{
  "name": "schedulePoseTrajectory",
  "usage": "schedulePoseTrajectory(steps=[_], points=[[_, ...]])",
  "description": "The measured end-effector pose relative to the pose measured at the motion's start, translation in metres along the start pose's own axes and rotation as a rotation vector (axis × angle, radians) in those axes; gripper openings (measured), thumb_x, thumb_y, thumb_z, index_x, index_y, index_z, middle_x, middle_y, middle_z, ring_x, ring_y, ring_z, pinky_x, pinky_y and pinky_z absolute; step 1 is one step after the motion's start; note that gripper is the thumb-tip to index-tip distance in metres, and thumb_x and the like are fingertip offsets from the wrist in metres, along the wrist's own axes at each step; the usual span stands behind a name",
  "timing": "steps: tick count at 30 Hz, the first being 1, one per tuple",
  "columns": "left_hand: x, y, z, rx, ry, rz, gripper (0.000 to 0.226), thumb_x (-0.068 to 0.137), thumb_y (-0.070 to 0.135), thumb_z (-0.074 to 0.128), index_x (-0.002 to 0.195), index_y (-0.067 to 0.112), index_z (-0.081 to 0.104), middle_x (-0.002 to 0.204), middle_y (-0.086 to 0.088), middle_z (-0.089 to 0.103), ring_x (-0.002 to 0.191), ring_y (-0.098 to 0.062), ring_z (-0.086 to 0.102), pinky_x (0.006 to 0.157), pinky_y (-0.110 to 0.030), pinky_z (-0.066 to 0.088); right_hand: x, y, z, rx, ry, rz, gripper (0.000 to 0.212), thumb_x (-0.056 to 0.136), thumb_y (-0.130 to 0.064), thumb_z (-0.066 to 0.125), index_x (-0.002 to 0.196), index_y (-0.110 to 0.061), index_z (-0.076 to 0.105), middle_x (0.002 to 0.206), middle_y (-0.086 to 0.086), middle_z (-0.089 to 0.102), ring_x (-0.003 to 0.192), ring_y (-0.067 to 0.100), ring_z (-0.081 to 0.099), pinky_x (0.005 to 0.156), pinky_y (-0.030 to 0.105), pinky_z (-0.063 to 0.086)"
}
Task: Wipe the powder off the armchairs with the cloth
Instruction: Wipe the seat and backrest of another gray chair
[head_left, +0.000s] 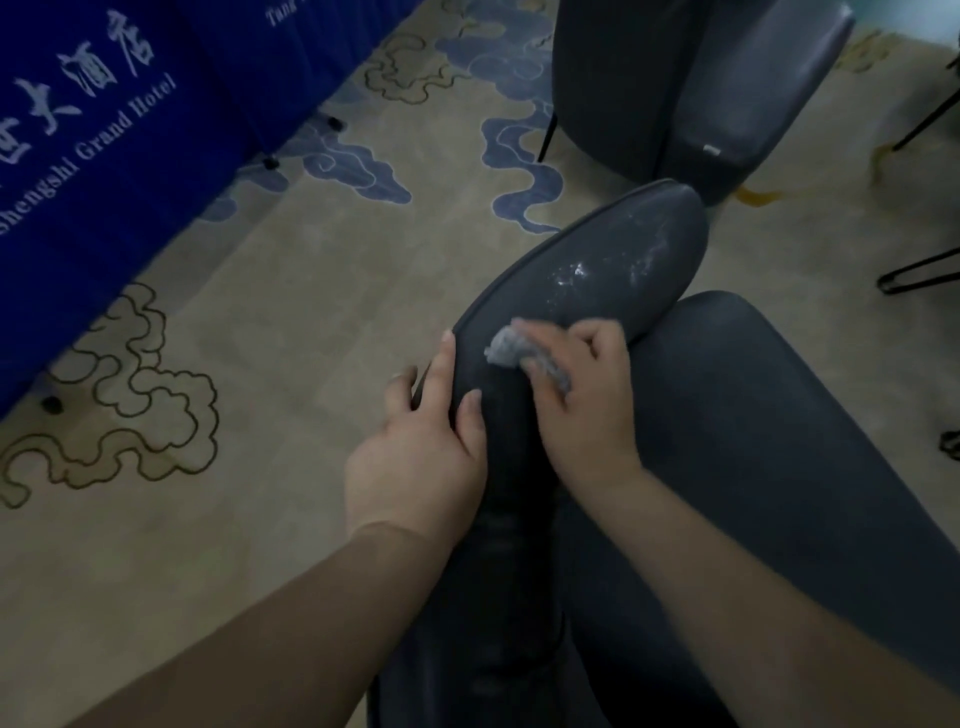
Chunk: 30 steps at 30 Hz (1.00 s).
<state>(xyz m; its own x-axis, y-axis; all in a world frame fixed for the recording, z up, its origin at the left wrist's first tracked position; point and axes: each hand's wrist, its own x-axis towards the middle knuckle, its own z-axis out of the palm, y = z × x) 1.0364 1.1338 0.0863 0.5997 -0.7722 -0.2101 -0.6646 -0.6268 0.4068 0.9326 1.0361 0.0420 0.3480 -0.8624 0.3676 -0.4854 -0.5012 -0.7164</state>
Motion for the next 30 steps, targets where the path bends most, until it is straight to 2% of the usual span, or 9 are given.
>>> schedulePoseTrajectory(steps=[2,5,8,11,16,22,26,28,30], points=[[0.001,0.001,0.001,0.018,-0.001,0.011,0.057,0.093,0.056,0.02,0.146,0.052,0.0,0.146,0.008,0.034,0.106,-0.025,0.059,0.073,-0.032,0.042,0.035,0.014,0.006,-0.024,0.074,0.079,0.039,0.084,-0.007,0.064,0.118,-0.026,0.067,0.097,-0.001,0.037,0.089,0.023,0.049,0.09,0.022,0.042],[0.002,0.001,0.002,0.053,-0.008,-0.013,0.059,0.09,0.059,0.017,0.145,0.054,-0.003,0.137,0.007,0.042,0.1,-0.025,0.06,0.068,-0.031,0.04,0.033,0.006,0.014,0.026,0.136,0.148,0.04,0.082,-0.004,0.063,0.117,-0.025,0.067,0.098,0.0,0.038,0.087,0.022,0.05,0.089,0.03,0.047],[0.002,0.002,0.002,0.094,-0.012,-0.006,0.061,0.088,0.06,0.012,0.145,0.053,-0.005,0.133,0.006,0.045,0.097,-0.024,0.06,0.065,-0.029,0.037,-0.011,-0.016,0.009,0.118,0.03,0.111,0.037,0.086,-0.012,0.06,0.119,-0.027,0.064,0.101,-0.003,0.038,0.09,0.019,0.05,0.087,0.031,0.048],[0.003,0.002,0.003,0.1,0.005,-0.003,0.062,0.086,0.06,0.01,0.145,0.053,-0.006,0.13,0.007,0.046,0.095,-0.022,0.06,0.064,-0.028,0.036,0.005,-0.004,0.004,0.069,-0.019,0.01,0.036,0.086,-0.014,0.06,0.118,-0.029,0.065,0.1,-0.003,0.037,0.089,0.022,0.049,0.085,0.036,0.048],[0.001,0.002,0.002,0.084,0.011,-0.004,0.061,0.086,0.06,0.011,0.145,0.054,-0.003,0.127,0.008,0.046,0.091,-0.021,0.06,0.064,-0.028,0.038,0.055,0.011,0.019,-0.031,0.14,0.131,0.04,0.08,-0.002,0.066,0.113,-0.024,0.069,0.097,0.002,0.039,0.087,0.022,0.047,0.085,0.037,0.046],[0.002,0.003,0.0,0.068,-0.037,-0.018,0.06,0.088,0.059,0.013,0.144,0.054,-0.008,0.131,0.007,0.043,0.095,-0.021,0.059,0.064,-0.028,0.034,0.004,-0.015,0.004,0.034,-0.046,0.006,0.037,0.084,-0.009,0.063,0.116,-0.028,0.067,0.099,-0.003,0.039,0.089,0.02,0.048,0.085,0.03,0.045],[0.002,-0.001,0.001,0.011,-0.018,0.001,0.061,0.087,0.059,0.014,0.146,0.053,-0.002,0.125,0.007,0.046,0.091,-0.021,0.058,0.065,-0.029,0.039,0.06,0.012,0.01,-0.095,0.04,0.067,0.036,0.084,-0.007,0.065,0.112,-0.028,0.069,0.096,-0.005,0.036,0.089,0.023,0.047,0.085,0.026,0.043],[0.002,-0.003,0.001,-0.022,-0.042,0.003,0.06,0.088,0.059,0.015,0.145,0.054,-0.002,0.124,0.006,0.046,0.089,-0.02,0.057,0.067,-0.03,0.042,0.051,0.004,0.015,-0.051,0.073,0.142,0.037,0.084,-0.006,0.065,0.113,-0.028,0.068,0.097,-0.005,0.036,0.09,0.019,0.047,0.087,0.013,0.039],[0.003,-0.002,-0.002,-0.032,-0.077,0.007,0.059,0.09,0.057,0.018,0.145,0.054,-0.004,0.126,0.005,0.045,0.092,-0.021,0.057,0.068,-0.03,0.04,0.021,-0.014,0.015,-0.027,0.049,0.14,0.038,0.085,-0.01,0.062,0.116,-0.032,0.065,0.098,-0.006,0.035,0.09,0.017,0.047,0.088,0.013,0.039]])
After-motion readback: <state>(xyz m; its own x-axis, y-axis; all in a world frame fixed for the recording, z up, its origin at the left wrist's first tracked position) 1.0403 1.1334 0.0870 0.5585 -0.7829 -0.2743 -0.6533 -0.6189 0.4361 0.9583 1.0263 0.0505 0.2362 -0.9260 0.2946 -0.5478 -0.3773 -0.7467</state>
